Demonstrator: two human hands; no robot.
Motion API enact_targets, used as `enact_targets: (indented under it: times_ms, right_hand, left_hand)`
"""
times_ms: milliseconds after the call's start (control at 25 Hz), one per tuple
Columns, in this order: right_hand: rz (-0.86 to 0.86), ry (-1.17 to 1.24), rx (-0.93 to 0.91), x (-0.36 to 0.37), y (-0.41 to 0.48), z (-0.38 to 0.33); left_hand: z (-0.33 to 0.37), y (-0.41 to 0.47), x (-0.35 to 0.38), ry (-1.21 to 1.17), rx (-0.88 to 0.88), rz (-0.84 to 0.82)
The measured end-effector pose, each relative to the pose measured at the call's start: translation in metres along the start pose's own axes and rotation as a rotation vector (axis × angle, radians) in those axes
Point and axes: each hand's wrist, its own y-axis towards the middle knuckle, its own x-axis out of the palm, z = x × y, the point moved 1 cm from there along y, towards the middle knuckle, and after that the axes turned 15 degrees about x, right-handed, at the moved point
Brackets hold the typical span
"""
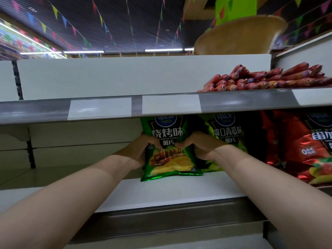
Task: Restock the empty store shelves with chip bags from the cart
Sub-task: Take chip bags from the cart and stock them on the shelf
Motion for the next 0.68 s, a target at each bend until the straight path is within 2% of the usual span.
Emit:
enact_targets:
  times_ms: [200,320,520,680]
  right_hand:
    - [0.033,0.019,0.042,-0.007,0.003,0.005]
    - [0.091,-0.054,0.052,-0.004,0.003,0.004]
    - [0.343,-0.280,0.020,0.004,-0.003,0.004]
    - [0.593,-0.640,-0.103,0.019,-0.043,-0.001]
  left_hand:
    - [-0.005,0.004,0.011,0.034,0.017,0.061]
    - [-0.008,0.002,0.010,0.058,0.010,0.093]
    - [-0.012,-0.008,0.020,0.113,0.001,0.231]
    - [-0.016,-0.017,0.026,0.186,0.058,0.353]
